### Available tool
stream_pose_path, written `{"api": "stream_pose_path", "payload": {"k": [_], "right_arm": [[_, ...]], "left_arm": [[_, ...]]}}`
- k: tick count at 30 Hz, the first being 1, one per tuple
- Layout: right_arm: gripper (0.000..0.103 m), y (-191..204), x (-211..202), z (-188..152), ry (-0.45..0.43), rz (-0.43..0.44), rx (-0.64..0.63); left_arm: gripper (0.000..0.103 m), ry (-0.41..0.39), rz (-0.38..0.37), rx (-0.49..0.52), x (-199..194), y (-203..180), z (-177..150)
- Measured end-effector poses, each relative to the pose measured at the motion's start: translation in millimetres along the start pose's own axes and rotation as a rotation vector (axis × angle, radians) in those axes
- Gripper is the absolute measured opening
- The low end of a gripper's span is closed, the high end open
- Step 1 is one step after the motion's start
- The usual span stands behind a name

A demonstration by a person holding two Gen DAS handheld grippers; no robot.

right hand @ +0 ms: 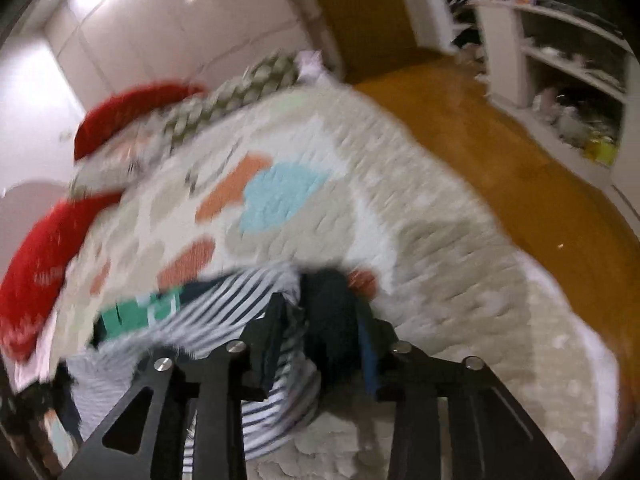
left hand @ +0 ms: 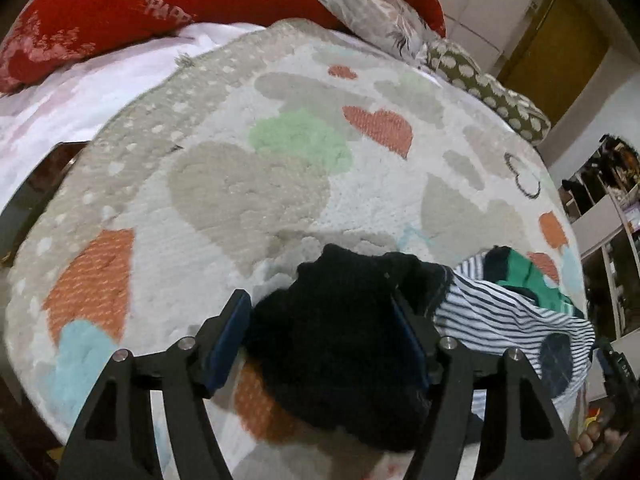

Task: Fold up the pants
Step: 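Hold the pants waistband with the left gripper while the right gripper grasps the leg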

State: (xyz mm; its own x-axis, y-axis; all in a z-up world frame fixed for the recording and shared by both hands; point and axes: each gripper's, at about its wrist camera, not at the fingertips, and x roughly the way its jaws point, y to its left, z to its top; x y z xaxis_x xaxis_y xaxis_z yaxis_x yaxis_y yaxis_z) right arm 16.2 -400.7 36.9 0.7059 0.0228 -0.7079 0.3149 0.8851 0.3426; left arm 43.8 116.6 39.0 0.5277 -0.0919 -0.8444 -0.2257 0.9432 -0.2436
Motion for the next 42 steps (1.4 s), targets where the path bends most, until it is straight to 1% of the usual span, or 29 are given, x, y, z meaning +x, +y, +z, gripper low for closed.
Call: {"api": "stream_pose_path", "payload": {"k": [2,3,5,6,7,8,9,10,11,12,14,16,18,20,22,23,24,27,30,32,34,36,39,41,42], "right_arm": [[0.037,2,-20,4,-0.067,-0.040,-0.009],[0.037,11,-34,7,-0.104,-0.030,-0.036],[0.037,30,-43,9,-0.108,0.019,-0.100],[0.037,51,-44,7,-0.079,0.083,-0.176],[0.037,66,-42,5,-0.051,0.126,-0.227],[0.037,92,-34,-1,0.009,0.204,-0.316],[0.037,105,-29,-5,0.045,0.243,-0.359],[0.037,127,-18,-12,0.100,0.291,-0.426],[0.037,144,-10,-16,0.133,0.312,-0.479],[0.037,162,0,-21,0.154,0.315,-0.542],[0.037,196,24,-28,0.174,0.280,-0.661],[0.036,217,44,-31,0.202,0.278,-0.730],[0.036,232,60,-36,0.213,0.277,-0.798],[0.036,243,71,-47,0.248,0.288,-0.870],[0.036,251,77,-57,0.266,0.280,-0.942],[0.026,254,81,-62,0.284,0.270,-0.971],[0.003,257,85,-69,0.316,0.265,-0.996],[0.003,258,76,-71,0.282,0.246,-0.996],[0.002,260,63,-54,0.223,0.249,-0.931],[0.001,265,61,-40,0.187,0.240,-0.902],[0.000,272,67,-29,0.164,0.212,-0.886],[0.000,279,78,-21,0.161,0.189,-0.864],[0.001,284,94,-18,0.170,0.158,-0.853],[0.001,282,95,-17,0.227,0.240,-0.818],[0.001,280,90,-18,0.251,0.295,-0.807]], "left_arm": [[0.068,-0.024,0.031,-0.009,-15,1,-5],[0.068,-0.043,0.040,-0.011,-23,0,-7],[0.068,-0.080,0.024,-0.006,-39,-4,-16],[0.068,-0.091,0.015,-0.002,-42,-6,-18],[0.069,-0.104,0.008,0.009,-45,-10,-22],[0.069,-0.123,-0.004,0.040,-47,-19,-28],[0.069,-0.132,-0.013,0.068,-47,-25,-32],[0.069,-0.136,-0.022,0.105,-45,-34,-36],[0.069,-0.127,-0.031,0.157,-38,-45,-43],[0.069,-0.115,-0.036,0.186,-32,-51,-47],[0.069,-0.093,-0.035,0.230,-17,-61,-57],[0.069,-0.085,-0.015,0.247,-8,-64,-64],[0.069,-0.087,-0.015,0.255,-3,-64,-68],[0.069,-0.098,-0.019,0.264,-2,-63,-69],[0.069,-0.100,-0.026,0.266,-1,-62,-70],[0.070,-0.100,-0.032,0.262,0,-60,-69],[0.070,-0.100,-0.037,0.256,0,-58,-69],[0.070,-0.108,-0.045,0.246,0,-56,-70],[0.070,-0.118,-0.036,0.248,-1,-58,-70],[0.072,-0.121,-0.031,0.249,2,-60,-69],[0.072,-0.128,-0.017,0.256,5,-61,-70],[0.074,-0.136,-0.005,0.271,5,-64,-73],[0.077,-0.139,-0.006,0.278,6,-65,-73],[0.078,-0.139,-0.017,0.279,6,-64,-73],[0.079,-0.139,-0.022,0.276,7,-63,-73]]}}
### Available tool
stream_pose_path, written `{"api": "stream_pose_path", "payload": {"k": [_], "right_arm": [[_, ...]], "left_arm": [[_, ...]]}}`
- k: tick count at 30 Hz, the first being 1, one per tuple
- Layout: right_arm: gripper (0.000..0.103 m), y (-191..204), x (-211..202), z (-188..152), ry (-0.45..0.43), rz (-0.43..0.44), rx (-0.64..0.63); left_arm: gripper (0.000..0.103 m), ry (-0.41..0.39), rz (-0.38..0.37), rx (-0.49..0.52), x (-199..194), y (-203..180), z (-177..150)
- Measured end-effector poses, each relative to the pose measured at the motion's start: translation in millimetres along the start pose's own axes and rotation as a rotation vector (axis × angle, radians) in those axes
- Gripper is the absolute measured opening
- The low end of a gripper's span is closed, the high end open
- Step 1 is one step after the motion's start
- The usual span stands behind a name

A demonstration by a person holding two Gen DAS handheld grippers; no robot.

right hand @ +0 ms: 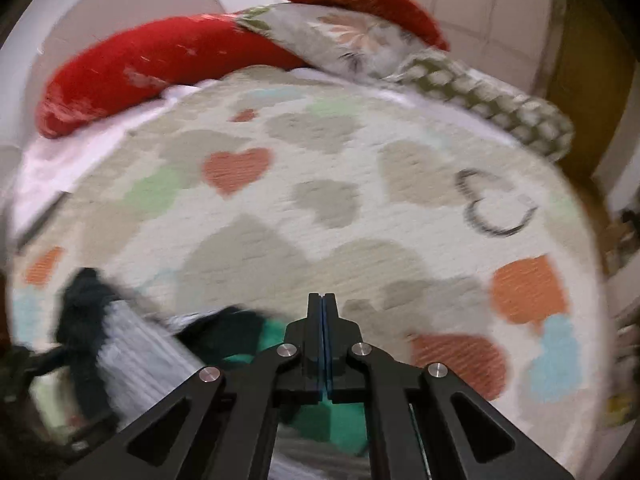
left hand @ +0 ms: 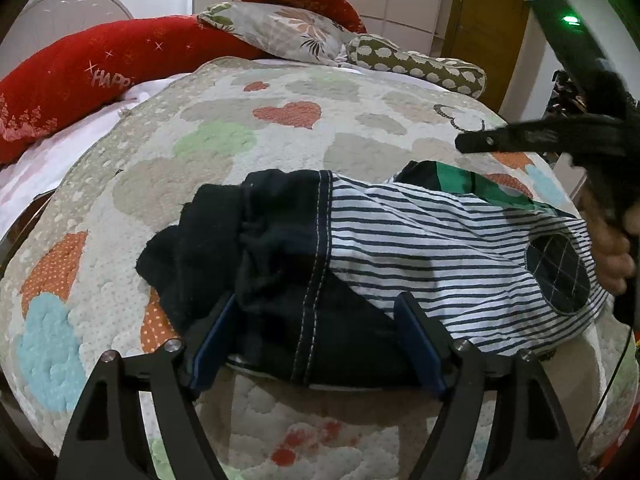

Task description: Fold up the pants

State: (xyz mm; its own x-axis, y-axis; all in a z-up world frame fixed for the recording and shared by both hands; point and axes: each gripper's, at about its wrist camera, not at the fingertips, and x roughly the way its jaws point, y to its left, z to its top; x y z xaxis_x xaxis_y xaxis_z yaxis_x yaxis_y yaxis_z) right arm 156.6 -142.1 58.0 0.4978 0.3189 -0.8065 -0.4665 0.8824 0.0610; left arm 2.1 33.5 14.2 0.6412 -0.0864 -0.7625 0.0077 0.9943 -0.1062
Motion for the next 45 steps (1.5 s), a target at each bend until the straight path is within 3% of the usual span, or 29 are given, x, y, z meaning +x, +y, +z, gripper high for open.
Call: {"api": "stream_pose_path", "payload": {"k": [3,9,11,12,13,21,22,24,26,29,30,31,36,42,45], "right_arm": [[0.007,9,-8,-13,0.039,0.133,-0.032],[0.027,28,13,-41,0.136,0.094,-0.147],[0.026,30,16,-47,0.127,0.064,-0.158],[0.005,30,15,-47,0.137,0.074,-0.139],[0.003,30,14,-47,0.148,0.098,-0.126],[0.005,31,-17,-28,0.021,0.017,-0.127],[0.008,31,-17,-27,0.028,0.057,-0.137],[0.048,33,-12,-29,0.074,0.083,-0.163],[0.056,40,-4,-36,0.086,0.051,-0.216],[0.051,45,16,-44,0.138,0.036,-0.243],[0.017,45,19,-46,0.150,0.034,-0.248],[0.004,48,20,-47,0.151,0.024,-0.249],[0.004,43,-3,-27,0.056,-0.011,-0.192],[0.004,45,22,-7,0.054,-0.088,-0.190],[0.023,49,50,-11,0.109,-0.154,-0.233]], "left_arm": [[0.081,-0.004,-0.002,-0.007,1,-1,-1],[0.081,0.000,-0.001,0.005,0,0,-1],[0.081,0.001,-0.011,-0.008,0,2,0],[0.081,0.000,-0.012,-0.011,0,1,-1],[0.081,-0.001,-0.012,-0.011,0,1,-1],[0.081,-0.008,-0.010,-0.003,0,0,-3],[0.081,-0.008,-0.012,-0.004,0,0,-3],[0.081,-0.010,-0.011,-0.005,0,-1,-3],[0.081,-0.009,-0.009,-0.002,0,0,-3],[0.081,-0.006,-0.012,0.001,-1,1,-3],[0.081,-0.004,-0.017,-0.004,-2,2,-2],[0.081,-0.002,-0.021,-0.013,-3,4,-1],[0.081,-0.001,-0.047,-0.077,-5,10,2],[0.081,-0.018,0.019,-0.014,0,-1,-3],[0.081,-0.019,0.014,-0.006,0,0,-4]]}}
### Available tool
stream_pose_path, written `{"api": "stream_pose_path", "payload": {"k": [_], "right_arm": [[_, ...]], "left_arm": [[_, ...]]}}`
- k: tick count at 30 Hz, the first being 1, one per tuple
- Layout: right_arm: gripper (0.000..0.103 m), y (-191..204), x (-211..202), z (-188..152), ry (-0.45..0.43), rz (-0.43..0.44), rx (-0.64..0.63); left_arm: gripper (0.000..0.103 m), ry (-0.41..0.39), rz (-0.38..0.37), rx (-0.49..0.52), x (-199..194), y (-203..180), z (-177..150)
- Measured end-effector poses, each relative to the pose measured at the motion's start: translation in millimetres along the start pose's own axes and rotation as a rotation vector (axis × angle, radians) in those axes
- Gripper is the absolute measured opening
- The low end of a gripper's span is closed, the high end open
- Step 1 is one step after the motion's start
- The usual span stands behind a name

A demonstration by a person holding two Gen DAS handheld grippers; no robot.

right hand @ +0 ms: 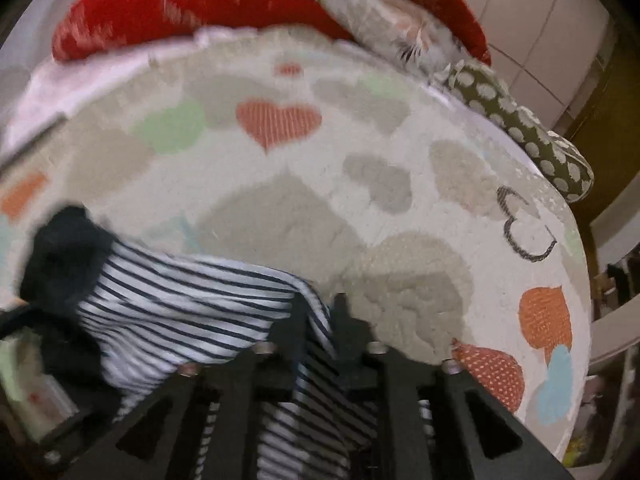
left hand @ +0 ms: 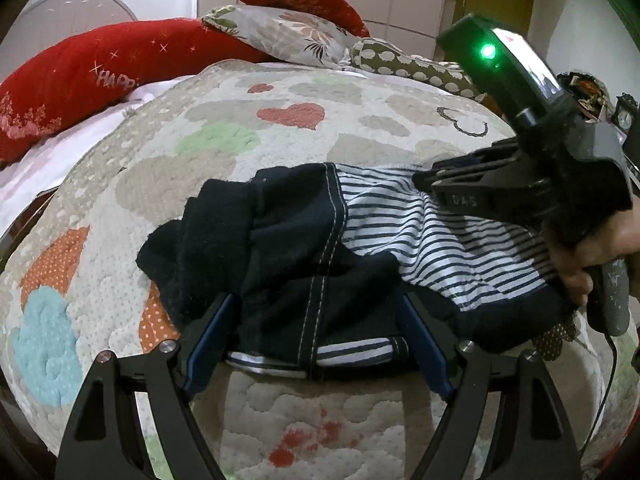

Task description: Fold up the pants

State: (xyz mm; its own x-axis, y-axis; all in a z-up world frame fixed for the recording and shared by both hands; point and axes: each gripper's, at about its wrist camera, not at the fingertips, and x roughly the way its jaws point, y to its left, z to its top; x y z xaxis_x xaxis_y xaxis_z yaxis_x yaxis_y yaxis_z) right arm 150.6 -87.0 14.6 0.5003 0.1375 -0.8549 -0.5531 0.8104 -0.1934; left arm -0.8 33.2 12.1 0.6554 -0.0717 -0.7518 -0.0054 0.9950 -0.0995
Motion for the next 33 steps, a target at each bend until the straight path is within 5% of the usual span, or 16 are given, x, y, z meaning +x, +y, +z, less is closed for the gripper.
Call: {"api": "stream_pose_path", "payload": {"k": [6,9,13,15,18,22,28,33], "right_arm": [[0.061,-28,-59,-10,-0.123,0.038,0.124],[0.061,-46,-92,-24,-0.194,0.062,0.235],[0.059,-56,-79,-46,-0.143,0.234,0.405],[0.059,-54,-60,-54,-0.109,0.209,0.436],[0.060,-68,-34,-67,-0.086,0.061,0.490],[0.063,-87,-53,-85,-0.153,0.093,0.635],[0.066,-64,-120,-130,-0.289,0.114,0.616],[0.070,-91,-99,-188,-0.203,0.034,0.779]], "left_arm": [[0.081,-0.002,-0.016,0.000,-1,2,-1],[0.081,0.004,0.000,0.002,-2,1,-1],[0.082,0.016,-0.039,-0.074,-23,8,1],[0.082,0.017,-0.047,-0.103,-35,14,1],[0.082,0.031,-0.027,-0.141,-50,25,-2],[0.082,0.035,-0.021,-0.188,-64,35,-6],[0.082,-0.007,-0.009,-0.140,-85,15,-3],[0.082,-0.058,0.008,-0.052,-107,-13,-2]]}}
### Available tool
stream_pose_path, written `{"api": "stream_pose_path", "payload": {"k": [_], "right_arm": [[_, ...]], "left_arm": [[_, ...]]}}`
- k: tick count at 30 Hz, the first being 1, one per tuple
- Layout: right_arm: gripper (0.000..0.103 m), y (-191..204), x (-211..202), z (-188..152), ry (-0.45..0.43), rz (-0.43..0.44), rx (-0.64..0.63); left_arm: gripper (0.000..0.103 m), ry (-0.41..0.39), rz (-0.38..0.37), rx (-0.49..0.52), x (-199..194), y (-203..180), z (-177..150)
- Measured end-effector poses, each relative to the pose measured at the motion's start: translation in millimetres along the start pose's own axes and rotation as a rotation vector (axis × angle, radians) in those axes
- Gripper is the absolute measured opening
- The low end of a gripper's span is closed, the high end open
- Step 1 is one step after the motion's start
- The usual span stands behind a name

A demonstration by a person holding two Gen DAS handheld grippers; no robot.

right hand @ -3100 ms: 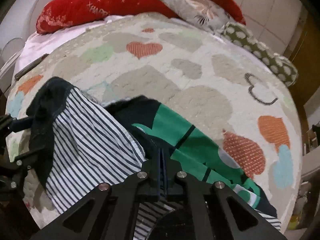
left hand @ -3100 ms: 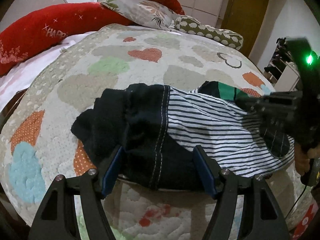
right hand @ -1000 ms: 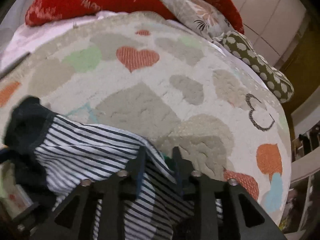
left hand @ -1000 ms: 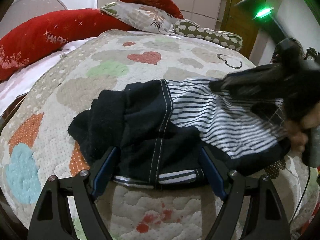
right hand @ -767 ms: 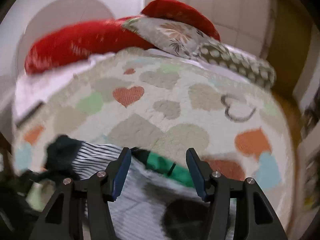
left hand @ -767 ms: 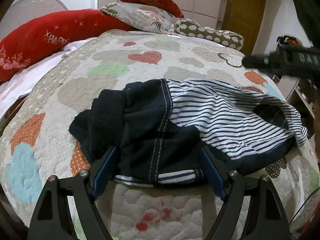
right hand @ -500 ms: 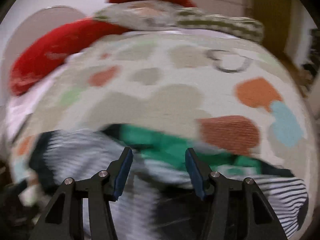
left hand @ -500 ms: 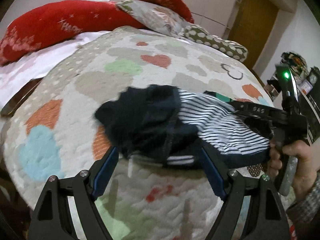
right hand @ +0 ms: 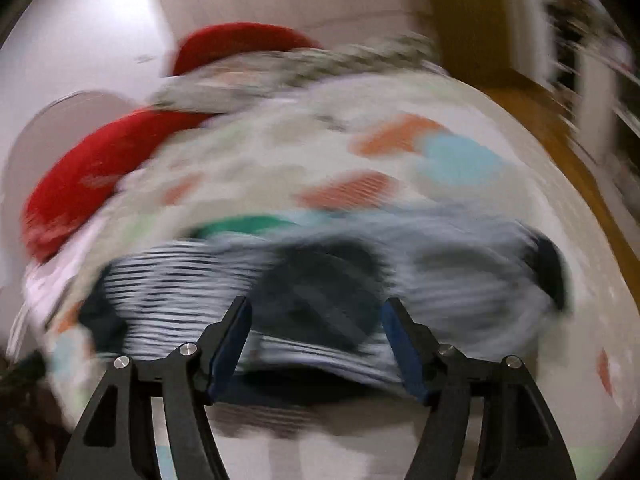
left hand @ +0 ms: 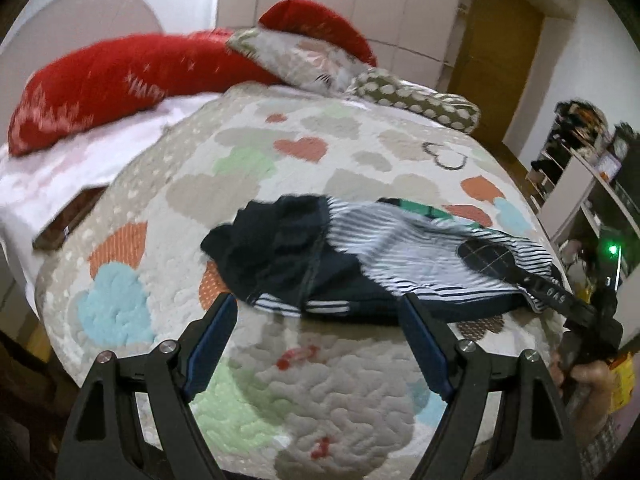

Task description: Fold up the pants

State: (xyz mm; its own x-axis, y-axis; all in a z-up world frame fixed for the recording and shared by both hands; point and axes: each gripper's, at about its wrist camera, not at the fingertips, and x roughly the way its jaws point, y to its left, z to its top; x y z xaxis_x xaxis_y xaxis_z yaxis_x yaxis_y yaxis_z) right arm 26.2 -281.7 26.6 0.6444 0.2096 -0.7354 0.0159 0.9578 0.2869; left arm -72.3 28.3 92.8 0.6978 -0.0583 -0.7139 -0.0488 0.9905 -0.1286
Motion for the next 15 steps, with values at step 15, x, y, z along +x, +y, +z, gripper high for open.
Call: {"api": "stream_pose_path", "payload": {"k": [15], "right_arm": [[0.069,-113,-83,-29,-0.212,-0.028,0.370]], "left_arm": [[0.086,-0.032,0.066,0.181,-21,-87,0]]}}
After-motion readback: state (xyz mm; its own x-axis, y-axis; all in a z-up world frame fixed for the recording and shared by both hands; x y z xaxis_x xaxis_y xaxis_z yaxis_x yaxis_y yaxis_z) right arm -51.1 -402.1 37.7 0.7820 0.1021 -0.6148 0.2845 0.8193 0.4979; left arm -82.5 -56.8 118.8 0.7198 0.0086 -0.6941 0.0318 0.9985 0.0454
